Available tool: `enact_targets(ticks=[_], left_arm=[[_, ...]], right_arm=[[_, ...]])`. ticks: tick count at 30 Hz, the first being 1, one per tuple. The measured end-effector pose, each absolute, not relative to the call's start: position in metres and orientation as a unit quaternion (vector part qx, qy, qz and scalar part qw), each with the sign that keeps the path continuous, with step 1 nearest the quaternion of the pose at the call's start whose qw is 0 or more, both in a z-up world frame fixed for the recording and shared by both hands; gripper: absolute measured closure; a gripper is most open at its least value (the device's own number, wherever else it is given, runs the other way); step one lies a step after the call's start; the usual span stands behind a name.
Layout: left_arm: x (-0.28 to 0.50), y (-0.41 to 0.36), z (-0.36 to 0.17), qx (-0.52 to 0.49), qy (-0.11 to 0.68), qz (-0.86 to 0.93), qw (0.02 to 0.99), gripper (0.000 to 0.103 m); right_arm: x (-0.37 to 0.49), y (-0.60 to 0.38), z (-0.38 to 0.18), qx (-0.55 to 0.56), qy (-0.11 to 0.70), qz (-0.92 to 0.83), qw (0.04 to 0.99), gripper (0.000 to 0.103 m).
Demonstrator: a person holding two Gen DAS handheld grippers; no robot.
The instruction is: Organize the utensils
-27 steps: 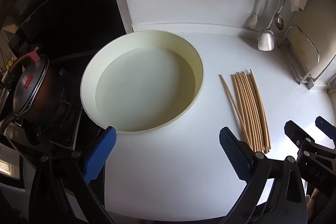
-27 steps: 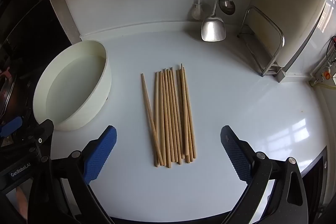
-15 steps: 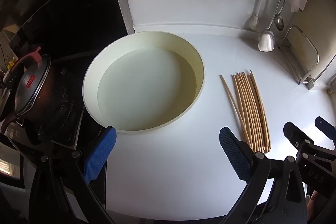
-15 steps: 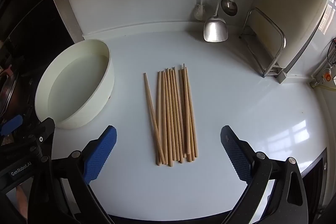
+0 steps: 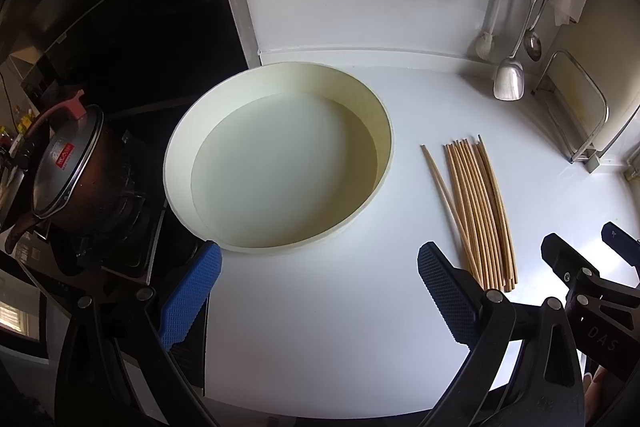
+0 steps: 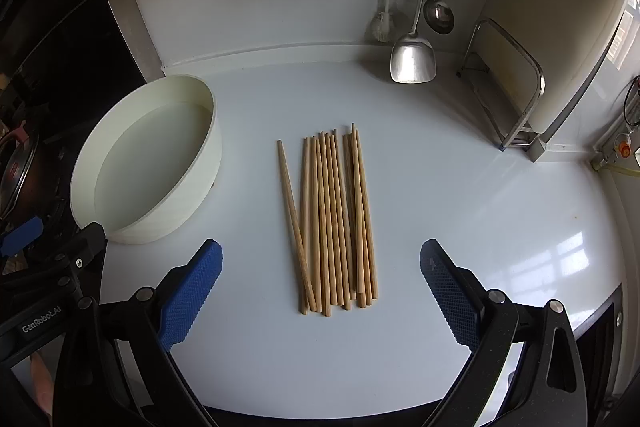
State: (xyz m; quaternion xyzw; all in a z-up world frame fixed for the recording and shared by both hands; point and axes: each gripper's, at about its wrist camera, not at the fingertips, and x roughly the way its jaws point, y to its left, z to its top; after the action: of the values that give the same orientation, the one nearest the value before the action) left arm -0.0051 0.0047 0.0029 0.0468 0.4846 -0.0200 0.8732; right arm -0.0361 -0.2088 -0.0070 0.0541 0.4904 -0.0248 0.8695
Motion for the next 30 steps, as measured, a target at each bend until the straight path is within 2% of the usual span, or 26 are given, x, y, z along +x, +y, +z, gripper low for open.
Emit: enact_targets(ticks=[30], left_arm=[[-0.003,0.017,0.008,0.041,0.486,-0.013,0.873,0.006]], right_arm=[[-0.039,-0.209,-0.008,0.057,0.49,-0.021,0.87,0.008]])
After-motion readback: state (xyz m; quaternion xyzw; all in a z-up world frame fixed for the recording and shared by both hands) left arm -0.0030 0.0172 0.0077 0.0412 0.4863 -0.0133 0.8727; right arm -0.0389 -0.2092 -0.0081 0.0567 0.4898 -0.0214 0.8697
